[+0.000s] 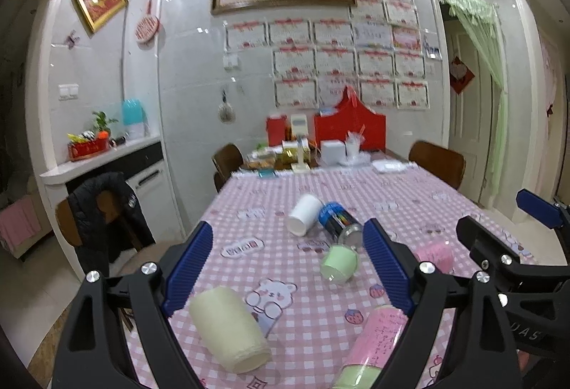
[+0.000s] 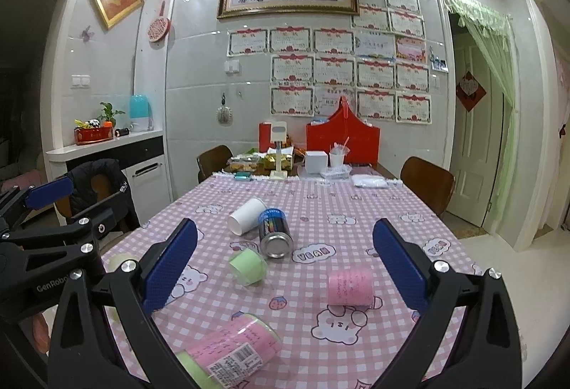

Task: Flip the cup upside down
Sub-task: 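Move the right gripper down toward the pink cup lying on its side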

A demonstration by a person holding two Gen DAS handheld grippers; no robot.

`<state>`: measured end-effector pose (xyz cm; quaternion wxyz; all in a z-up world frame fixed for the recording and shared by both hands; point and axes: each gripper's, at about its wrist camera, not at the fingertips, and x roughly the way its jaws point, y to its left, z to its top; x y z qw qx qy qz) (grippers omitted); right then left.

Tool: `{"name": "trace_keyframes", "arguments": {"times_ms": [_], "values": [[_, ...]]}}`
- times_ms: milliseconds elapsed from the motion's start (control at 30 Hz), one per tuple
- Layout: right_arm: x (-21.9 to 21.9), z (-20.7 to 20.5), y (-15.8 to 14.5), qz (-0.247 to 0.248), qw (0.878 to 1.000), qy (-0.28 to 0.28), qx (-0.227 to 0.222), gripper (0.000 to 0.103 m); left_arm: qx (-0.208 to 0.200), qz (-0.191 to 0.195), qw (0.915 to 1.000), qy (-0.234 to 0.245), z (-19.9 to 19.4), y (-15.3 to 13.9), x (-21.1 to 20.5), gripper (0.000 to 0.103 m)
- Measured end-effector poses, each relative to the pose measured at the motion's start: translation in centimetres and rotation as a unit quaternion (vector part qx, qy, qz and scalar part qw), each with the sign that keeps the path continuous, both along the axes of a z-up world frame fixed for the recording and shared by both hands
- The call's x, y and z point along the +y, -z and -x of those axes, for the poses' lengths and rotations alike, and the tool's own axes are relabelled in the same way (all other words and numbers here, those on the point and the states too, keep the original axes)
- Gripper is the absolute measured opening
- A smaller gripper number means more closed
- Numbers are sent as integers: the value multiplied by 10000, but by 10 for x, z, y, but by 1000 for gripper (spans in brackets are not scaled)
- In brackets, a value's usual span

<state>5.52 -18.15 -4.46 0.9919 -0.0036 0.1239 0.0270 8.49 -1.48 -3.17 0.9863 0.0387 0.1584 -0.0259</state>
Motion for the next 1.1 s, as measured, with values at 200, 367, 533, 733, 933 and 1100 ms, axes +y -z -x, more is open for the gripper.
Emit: {"name": "trace_keyframes", "arguments": {"times_ms": [200,367,533,733,933,1100], "values": [[-27,-21,16,-83,9991,242,329,95,746,-66,9963,430,-48,16,-29,85],[-66,-39,23,-219,9963,603,566,95,1315,-105,9875,861,-86,30,-66,85],[-107,-53,29,-363,9918,956,764,95,2028,-106,9727,1120,-121,48,-105,85],[-152,-72,45,-541,9829,1260,1228,95,2760,-83,9513,1372,-154,76,-150,85],[-174,-90,67,-621,9762,1242,1664,95,3299,-692,9218,1914,-172,102,-193,85],[-177,-106,80,-651,9744,1064,1868,95,3402,-1400,8980,2413,-180,116,-220,85]]}}
